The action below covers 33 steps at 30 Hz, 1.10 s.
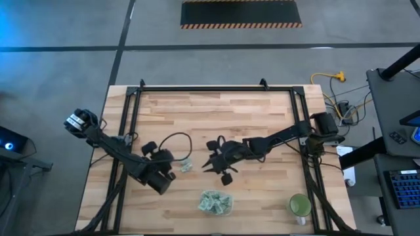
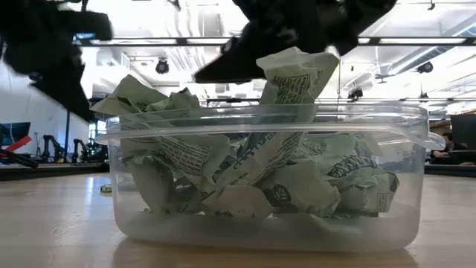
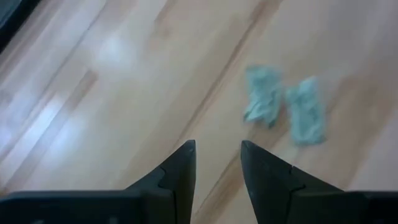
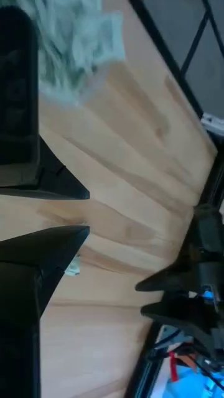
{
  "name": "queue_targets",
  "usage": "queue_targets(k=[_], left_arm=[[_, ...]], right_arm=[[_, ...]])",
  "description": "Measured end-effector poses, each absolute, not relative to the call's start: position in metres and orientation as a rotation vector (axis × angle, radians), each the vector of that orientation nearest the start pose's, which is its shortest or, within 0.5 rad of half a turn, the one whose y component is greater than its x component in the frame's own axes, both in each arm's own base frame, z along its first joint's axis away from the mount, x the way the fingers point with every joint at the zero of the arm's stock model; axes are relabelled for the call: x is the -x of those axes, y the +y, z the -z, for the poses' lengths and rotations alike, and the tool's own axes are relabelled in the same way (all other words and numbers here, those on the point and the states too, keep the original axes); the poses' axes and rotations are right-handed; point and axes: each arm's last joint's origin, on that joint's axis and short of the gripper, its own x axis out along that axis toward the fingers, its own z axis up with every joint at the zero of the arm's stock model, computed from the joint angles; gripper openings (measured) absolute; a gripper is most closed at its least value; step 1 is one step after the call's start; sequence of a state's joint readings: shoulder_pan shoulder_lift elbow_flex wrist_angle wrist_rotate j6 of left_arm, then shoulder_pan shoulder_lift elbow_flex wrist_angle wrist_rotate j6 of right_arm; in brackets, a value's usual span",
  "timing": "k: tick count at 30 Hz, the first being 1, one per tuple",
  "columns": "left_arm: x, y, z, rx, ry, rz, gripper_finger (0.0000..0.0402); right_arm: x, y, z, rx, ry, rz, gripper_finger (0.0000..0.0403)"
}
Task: Pick and place Stevia / Truvia into bins
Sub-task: Put the stevia packet into the transparent container
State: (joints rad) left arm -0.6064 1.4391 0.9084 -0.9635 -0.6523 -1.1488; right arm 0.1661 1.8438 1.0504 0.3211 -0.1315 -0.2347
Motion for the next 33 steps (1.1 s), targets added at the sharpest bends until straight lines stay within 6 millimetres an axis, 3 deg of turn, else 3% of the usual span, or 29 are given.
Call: queue_targets(k=[6, 10, 19, 27, 33], left_arm=[[-0.193, -0.113, -0.187, 0.133, 0.996, -0.7, 0.0112], [-0.19, -0.111, -0.183, 0.125, 1.005, -0.706, 0.0112], [-0.183, -0.109, -0.176, 0.119, 1.039, -0.701, 0.0112], [-0.181, -0.111, -0.175, 0.113, 1.043, -0.691, 0.0112], [-0.181, -0.111, -0.175, 0.113, 1.044, -0.691, 0.0112]], right_arm=[[-0.415, 0.062, -0.159, 0.222, 0.481, -0.339, 0.0082], [-0.438, 0.061, -0.14, 0.206, 0.538, -0.371, 0.0109], [-0.48, 0.052, -0.118, 0.224, 0.694, -0.366, 0.0159], [-0.49, 0.046, -0.105, 0.221, 0.761, -0.312, 0.016], [-0.487, 0.044, -0.105, 0.217, 0.804, -0.289, 0.0108]])
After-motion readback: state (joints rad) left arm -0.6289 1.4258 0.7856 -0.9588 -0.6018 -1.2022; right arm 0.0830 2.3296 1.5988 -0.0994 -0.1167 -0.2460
